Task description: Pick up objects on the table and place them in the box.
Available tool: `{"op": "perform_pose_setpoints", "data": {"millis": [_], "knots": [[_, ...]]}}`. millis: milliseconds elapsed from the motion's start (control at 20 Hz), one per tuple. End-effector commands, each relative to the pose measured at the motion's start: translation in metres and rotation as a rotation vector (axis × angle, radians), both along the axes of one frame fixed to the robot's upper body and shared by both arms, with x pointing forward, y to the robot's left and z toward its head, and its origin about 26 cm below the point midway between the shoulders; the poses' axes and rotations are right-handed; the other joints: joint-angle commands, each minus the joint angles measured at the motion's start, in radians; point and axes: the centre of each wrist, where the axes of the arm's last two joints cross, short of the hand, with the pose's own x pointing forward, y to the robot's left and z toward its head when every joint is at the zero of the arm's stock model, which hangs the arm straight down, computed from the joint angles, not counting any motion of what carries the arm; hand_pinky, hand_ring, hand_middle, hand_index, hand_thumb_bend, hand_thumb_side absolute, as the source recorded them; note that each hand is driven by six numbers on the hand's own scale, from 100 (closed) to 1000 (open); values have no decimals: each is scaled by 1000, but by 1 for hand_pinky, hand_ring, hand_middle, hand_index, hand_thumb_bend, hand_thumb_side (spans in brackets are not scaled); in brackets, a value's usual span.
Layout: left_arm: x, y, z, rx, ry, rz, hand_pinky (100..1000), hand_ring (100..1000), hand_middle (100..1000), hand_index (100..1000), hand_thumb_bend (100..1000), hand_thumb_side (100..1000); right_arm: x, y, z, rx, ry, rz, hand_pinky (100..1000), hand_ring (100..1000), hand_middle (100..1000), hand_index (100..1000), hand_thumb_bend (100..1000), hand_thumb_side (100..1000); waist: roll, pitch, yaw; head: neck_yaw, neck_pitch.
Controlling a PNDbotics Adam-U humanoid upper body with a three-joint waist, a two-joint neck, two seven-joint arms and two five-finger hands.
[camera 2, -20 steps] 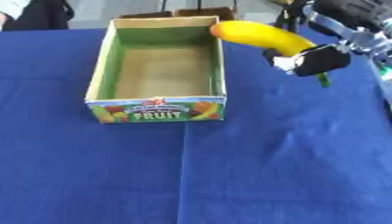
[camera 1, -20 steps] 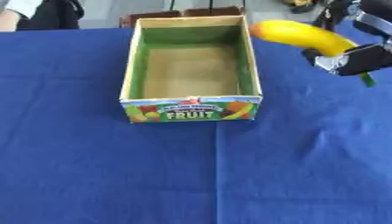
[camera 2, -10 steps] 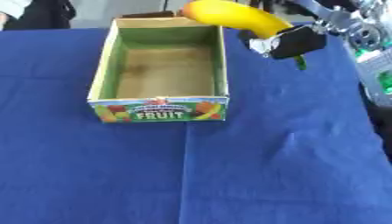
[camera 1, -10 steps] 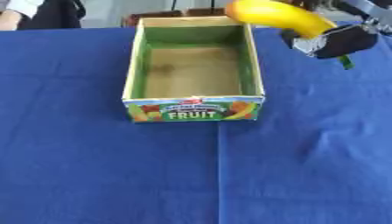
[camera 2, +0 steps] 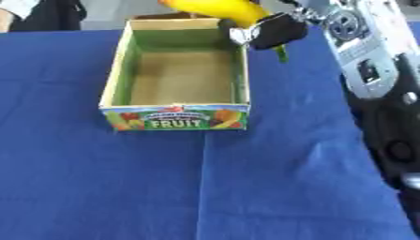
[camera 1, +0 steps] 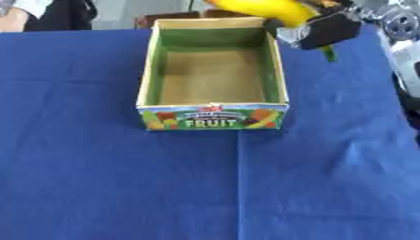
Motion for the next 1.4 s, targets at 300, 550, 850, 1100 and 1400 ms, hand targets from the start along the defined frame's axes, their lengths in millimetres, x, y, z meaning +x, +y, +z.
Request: {"op": "perform_pose_setpoints", "data": {"millis": [300, 550, 850, 1100, 1400], "knots": [[-2, -4, 7, 4, -24, -27, 709, 744, 788, 919, 100, 927, 15, 38, 3, 24, -3, -31, 640, 760, 389, 533, 240, 515, -16, -223, 26, -22, -26], [-2, -6, 7, 0, -22, -36, 709, 743, 788, 918, 100, 928, 25, 59, -7, 37, 20, -48, 645, 766, 379, 527, 255, 501, -16, -217, 40, -31, -31], [-2, -7, 7, -3, -20, -42, 709, 743, 787, 918, 100, 929, 36, 69, -23, 40, 45, -89, 645, 768, 372, 521, 267, 492, -15, -211, 48, -37, -37], [-2, -8, 7, -6, -17, -45, 709, 742, 788, 918, 100, 929, 45, 69, -36, 67, 53, -143, 647, 772, 366, 517, 285, 483, -13, -209, 54, -41, -42], [-2, -8, 6, -7, -16, -46, 709, 742, 787, 918, 100, 930, 51, 70, -47, 72, 53, -184, 646, 773, 368, 518, 283, 485, -11, -204, 55, -44, -42]]}}
